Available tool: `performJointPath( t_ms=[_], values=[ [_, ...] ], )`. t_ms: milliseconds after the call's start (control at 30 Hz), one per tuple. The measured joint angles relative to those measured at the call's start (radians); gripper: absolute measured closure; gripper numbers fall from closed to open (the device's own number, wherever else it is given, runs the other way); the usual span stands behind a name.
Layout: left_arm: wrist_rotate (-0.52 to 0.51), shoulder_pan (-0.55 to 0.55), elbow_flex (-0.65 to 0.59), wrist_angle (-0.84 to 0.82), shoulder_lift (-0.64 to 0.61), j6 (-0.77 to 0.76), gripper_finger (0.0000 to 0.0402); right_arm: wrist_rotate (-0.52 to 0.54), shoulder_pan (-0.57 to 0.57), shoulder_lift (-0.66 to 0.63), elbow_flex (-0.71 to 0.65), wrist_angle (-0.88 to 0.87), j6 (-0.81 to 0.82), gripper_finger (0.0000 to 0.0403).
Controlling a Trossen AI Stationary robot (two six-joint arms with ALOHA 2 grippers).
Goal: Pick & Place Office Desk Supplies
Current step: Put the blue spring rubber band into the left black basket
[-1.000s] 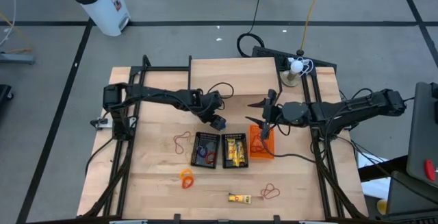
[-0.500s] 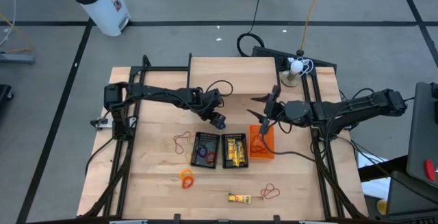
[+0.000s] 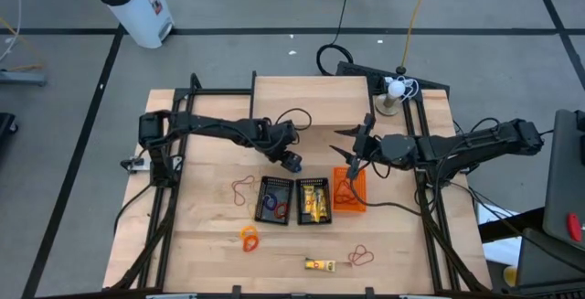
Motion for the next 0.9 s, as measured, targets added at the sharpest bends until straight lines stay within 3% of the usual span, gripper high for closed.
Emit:
performJointPath(
  t_ms=[567,900],
  values=[
    [-0.024,-0.03,0.0,0.011,0.013,-0.002,0.022,0.0,0.0,0.0,0.0,0.003,0.003,0.0218],
    [0.092,-0.026,0.004,0.09,0.14,-0.002,0.022,0.0,0.0,0.0,0.0,0.006,0.003,0.0219]
  ],
)
